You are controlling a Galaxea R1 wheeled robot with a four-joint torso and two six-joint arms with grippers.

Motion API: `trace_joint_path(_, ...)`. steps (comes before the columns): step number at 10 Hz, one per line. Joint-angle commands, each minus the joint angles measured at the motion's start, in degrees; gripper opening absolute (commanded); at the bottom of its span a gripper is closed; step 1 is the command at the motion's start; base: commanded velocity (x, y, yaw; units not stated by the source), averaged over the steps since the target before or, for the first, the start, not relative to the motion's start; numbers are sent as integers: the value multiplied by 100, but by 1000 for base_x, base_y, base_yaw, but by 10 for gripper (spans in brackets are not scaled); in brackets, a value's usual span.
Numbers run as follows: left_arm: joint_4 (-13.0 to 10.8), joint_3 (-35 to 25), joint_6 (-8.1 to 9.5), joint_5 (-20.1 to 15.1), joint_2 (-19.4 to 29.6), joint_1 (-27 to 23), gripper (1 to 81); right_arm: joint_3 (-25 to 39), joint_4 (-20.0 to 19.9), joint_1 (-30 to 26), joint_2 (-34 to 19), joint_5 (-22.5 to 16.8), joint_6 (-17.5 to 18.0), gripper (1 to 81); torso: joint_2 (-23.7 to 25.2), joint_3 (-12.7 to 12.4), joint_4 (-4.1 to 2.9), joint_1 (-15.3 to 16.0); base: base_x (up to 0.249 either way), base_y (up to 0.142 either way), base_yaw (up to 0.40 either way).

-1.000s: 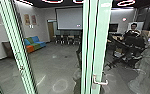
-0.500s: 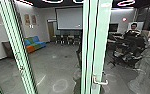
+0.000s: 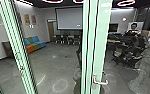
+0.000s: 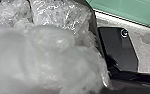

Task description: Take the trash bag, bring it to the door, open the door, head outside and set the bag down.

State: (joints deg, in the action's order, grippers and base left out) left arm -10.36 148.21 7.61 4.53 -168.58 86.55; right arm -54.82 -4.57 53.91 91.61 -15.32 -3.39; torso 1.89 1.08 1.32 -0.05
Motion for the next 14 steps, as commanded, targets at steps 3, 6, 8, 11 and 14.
trace_joint_path(3,17,-20,4,-251,17,-310,10,833,404,-2870,-686,-2949,2420,811,0,0,0,5,0,0,0)
trace_joint_path(6,17,-20,13,-243,8,-318,10,1307,1263,-3504,-274,-3652,4218,811,0,0,0,5,0,0,0)
trace_joint_path(8,25,-20,22,-234,35,-318,10,1335,1485,-3583,-79,-3680,4716,811,0,0,0,5,0,0,0)
trace_joint_path(11,25,-20,22,-234,44,-318,10,1230,1520,-3662,53,-3680,4997,811,-2,2,0,5,0,0,0)
trace_joint_path(14,25,-20,22,-251,61,-318,10,1370,1855,-4067,290,-4541,3917,811,-2,2,0,5,0,0,0)
